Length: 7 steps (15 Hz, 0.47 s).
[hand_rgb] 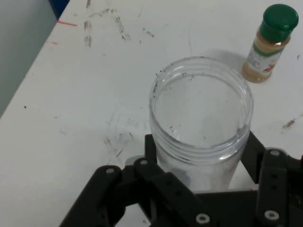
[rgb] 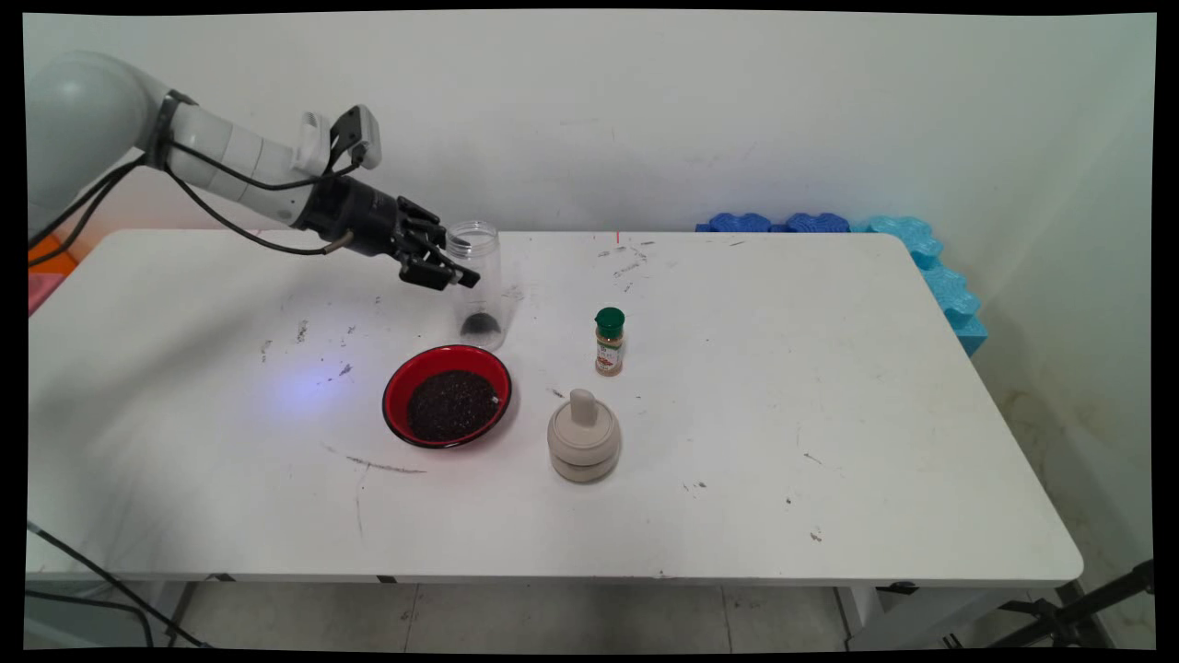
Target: Place the picked object on the table
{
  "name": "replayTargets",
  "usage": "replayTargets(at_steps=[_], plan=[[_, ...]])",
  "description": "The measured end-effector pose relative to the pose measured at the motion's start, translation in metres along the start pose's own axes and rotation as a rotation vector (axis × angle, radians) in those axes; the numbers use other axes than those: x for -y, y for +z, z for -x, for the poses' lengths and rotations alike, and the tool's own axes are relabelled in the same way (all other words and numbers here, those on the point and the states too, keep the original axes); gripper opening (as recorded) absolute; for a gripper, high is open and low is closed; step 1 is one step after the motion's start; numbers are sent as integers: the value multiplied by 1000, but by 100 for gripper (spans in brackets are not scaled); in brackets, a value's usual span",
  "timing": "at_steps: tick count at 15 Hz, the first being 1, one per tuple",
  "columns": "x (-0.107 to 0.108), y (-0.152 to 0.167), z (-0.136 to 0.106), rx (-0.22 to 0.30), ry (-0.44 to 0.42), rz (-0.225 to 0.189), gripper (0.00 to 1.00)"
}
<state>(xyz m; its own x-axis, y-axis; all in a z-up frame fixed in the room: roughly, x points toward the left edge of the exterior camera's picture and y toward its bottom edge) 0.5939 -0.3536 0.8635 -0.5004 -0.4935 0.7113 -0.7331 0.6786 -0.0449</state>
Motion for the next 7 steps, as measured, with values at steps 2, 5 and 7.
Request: replayTargets(at_steps=[2, 5, 7], plan=[[0, 2, 2, 1, 0, 0, 0], [-1, 4, 5, 1, -2, 0, 100], [-1, 5, 5, -5, -11, 0, 100]])
